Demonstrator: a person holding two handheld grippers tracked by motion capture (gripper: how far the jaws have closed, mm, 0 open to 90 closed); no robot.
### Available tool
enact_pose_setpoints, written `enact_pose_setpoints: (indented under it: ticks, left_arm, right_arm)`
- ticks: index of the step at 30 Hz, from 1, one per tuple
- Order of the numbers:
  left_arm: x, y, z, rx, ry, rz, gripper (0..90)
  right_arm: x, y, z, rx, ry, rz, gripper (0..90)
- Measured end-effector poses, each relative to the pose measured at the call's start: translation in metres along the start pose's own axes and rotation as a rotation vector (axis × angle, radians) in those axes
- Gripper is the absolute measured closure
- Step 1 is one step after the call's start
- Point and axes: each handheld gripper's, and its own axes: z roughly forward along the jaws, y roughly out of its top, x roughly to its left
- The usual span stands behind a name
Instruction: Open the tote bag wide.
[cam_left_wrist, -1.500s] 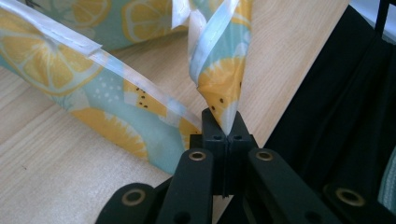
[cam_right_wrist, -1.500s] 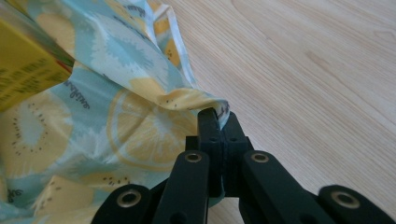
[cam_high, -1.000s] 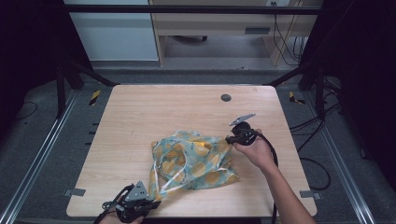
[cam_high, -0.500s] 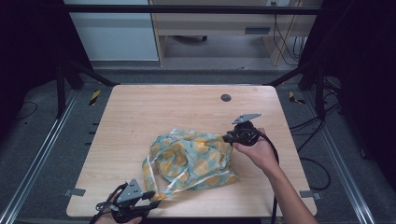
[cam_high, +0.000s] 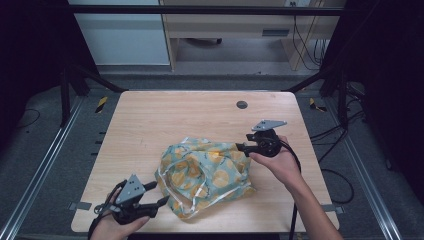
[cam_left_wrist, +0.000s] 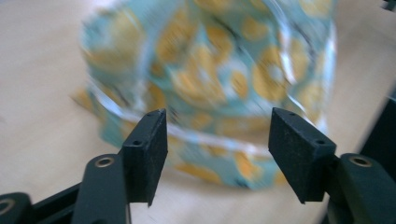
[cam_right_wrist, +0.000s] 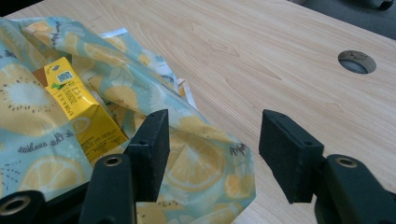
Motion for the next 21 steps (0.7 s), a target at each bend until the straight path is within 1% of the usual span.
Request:
enact_pose_setpoints:
  ticks: [1,3,5,7,8,10,13,16,17,19,21]
  left_arm:
    - [0.004,0.006,0.001,-0.008,0.009,-0.004,36.2]
    - [0.012,0.018,0.005,-0.026,0.032,0.002,36.1]
    - [0.019,0.028,0.012,-0.027,0.046,0.013,35.2]
    - [0.026,0.037,0.021,-0.014,0.035,0.019,32.4]
    - [0.029,0.04,0.026,-0.012,0.033,0.015,32.1]
    - [0.033,0.046,0.035,-0.007,0.016,0.02,30.6]
    - [0.033,0.052,0.048,0.014,0.004,0.032,27.5]
    - [0.033,0.056,0.059,0.033,0.014,0.056,27.1]
    - [0.034,0.057,0.062,0.038,0.014,0.057,26.5]
    - [0.036,0.058,0.069,0.053,0.0,0.051,25.5]
    - [0.036,0.058,0.075,0.068,-0.016,0.06,25.2]
  right_arm:
    - [0.0,0.0,0.0,-0.001,-0.003,0.0,42.7]
    - [0.0,0.0,-0.001,-0.006,-0.005,0.007,42.4]
    - [-0.001,0.0,-0.001,-0.009,-0.002,0.006,41.9]
    - [-0.001,0.001,0.0,-0.008,0.0,0.011,41.2]
    - [-0.001,0.001,0.001,-0.007,0.002,0.014,40.9]
    - [-0.001,0.001,0.002,-0.006,0.005,0.014,39.6]
    - [-0.001,0.002,0.005,-0.002,0.008,0.014,37.1]
    - [-0.002,0.003,0.01,0.007,0.01,0.008,33.8]
    - [-0.002,0.003,0.011,0.012,0.012,0.003,32.4]
    - [-0.002,0.004,0.015,0.026,0.021,-0.007,30.1]
    - [-0.001,0.004,0.02,0.044,0.02,-0.024,28.8]
